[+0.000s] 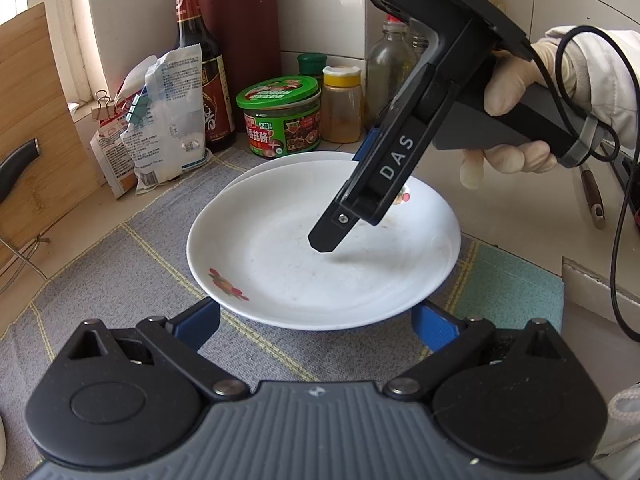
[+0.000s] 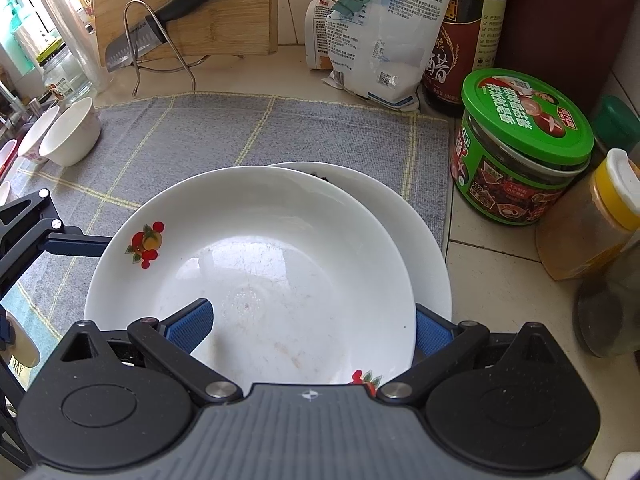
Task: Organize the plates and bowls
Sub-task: 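Lower the white plate onto the plate stack with the right gripper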
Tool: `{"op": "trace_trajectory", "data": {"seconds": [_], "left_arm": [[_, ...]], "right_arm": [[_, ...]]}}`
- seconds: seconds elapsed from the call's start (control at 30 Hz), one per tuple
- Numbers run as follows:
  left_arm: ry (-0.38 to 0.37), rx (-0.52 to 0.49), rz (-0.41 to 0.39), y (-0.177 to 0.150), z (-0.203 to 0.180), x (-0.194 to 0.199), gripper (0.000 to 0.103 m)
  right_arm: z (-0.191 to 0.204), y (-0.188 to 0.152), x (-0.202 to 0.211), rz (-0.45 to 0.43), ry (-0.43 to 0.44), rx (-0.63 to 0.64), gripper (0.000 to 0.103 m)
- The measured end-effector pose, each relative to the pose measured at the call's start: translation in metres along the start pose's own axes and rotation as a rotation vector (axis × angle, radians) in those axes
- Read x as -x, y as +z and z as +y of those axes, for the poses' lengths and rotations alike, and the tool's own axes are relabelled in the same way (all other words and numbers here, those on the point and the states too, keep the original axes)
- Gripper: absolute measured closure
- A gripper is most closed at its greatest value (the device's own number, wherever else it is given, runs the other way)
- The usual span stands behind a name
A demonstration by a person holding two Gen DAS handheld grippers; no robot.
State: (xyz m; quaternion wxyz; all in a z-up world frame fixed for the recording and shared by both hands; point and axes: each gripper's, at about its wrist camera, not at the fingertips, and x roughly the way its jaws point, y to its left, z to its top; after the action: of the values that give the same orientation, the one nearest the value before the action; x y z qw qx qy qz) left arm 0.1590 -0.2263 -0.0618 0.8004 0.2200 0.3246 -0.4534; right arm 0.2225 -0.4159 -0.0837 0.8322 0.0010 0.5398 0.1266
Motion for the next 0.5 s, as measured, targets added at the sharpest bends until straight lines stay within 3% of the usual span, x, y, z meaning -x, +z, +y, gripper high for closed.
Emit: {"op": "trace_trajectory", "data": {"seconds": [0.5], "left_arm": [[0.0,-0.02,-0.009,-0.0003,0.0027,0.0017,0.002]], "right_arm": [[0.0008,-0.0019,0.0047,0.015,-0.02,-0.006,0.0]]}}
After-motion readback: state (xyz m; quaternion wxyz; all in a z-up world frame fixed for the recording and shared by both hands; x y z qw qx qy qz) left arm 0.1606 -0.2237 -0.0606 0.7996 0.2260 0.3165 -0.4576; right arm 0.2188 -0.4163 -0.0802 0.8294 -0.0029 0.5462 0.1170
